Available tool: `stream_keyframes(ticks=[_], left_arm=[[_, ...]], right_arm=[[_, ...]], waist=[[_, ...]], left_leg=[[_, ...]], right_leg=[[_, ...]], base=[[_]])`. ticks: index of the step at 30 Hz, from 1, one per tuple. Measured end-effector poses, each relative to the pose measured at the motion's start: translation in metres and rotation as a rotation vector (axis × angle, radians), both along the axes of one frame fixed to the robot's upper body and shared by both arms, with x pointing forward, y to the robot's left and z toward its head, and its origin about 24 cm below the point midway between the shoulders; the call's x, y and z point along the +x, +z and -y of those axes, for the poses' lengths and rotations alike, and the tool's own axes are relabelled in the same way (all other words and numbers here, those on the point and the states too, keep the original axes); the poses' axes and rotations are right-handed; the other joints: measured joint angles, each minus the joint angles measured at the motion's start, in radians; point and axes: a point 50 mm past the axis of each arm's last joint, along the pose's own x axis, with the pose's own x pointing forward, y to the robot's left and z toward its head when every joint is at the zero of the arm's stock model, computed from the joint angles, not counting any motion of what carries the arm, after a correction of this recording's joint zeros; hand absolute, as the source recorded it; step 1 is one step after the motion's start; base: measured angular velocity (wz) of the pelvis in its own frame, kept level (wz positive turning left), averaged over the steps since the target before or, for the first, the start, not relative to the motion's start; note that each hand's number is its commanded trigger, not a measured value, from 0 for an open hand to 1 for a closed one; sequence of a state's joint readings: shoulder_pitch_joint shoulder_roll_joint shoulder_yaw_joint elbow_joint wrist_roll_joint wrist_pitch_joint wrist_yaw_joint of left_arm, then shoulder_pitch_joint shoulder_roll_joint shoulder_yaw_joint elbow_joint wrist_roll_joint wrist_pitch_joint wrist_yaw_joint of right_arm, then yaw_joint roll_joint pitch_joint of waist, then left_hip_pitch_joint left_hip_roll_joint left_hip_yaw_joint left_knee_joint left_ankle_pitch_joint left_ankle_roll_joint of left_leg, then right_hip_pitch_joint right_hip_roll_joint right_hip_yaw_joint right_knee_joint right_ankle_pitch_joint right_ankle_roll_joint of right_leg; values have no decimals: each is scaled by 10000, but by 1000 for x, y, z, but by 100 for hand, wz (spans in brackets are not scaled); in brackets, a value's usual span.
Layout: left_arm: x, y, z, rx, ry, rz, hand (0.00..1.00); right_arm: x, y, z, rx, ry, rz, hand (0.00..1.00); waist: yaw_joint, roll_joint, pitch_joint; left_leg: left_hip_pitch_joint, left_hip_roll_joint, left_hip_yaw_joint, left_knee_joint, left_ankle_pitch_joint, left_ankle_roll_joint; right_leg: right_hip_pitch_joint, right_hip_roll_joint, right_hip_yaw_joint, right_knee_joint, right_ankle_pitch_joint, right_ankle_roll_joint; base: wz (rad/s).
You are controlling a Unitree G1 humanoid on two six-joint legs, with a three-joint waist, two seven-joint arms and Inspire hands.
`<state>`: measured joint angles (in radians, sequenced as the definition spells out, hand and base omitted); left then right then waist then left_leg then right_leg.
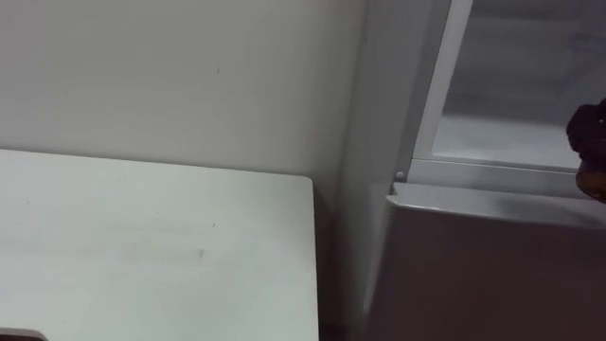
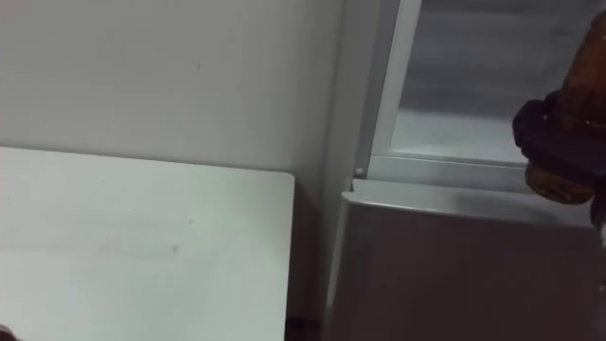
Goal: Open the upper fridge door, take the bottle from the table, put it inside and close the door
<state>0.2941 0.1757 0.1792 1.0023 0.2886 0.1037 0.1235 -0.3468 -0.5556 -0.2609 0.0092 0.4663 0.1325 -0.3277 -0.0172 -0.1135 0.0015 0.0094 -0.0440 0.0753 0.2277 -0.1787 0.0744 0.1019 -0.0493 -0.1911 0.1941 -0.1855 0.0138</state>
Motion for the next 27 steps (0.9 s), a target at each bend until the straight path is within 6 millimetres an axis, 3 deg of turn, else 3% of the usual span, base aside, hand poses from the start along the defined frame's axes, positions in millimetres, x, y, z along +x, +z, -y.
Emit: stream_keyframes(ticks=[7,14,17,22,27], left_arm=[[-14,1,-3,89,425,-207,0],[-21,3,-7,178,679,-366,0],[-23,3,-8,218,751,-399,0],[-30,5,-11,312,934,-607,0],[-33,6,-12,360,965,-621,0]], right_arm=[[5,-14,17,197,-1205,-728,100],[16,3,22,465,-1794,-305,100],[15,13,32,286,-2347,-230,100],[19,16,35,18,-2521,-540,100],[20,11,37,259,-2574,-750,100]], waist=[[263,-21,-14],[293,-16,-31],[505,-90,-66],[551,-240,-104],[844,-271,-108]], left_leg=[[-56,4,-22,43,-15,6],[-140,2,-97,112,-9,1],[-150,-1,-120,107,-10,0],[-145,2,-252,122,-16,-14],[-187,-13,-310,107,-20,-21]], right_leg=[[-32,-4,-72,94,-4,6],[-110,-9,-168,108,-5,6],[-104,-11,-197,110,-5,6],[-47,-16,-468,101,-5,7],[-82,-31,-617,105,-6,7]], base=[[1],[3],[0],[7],[2]])
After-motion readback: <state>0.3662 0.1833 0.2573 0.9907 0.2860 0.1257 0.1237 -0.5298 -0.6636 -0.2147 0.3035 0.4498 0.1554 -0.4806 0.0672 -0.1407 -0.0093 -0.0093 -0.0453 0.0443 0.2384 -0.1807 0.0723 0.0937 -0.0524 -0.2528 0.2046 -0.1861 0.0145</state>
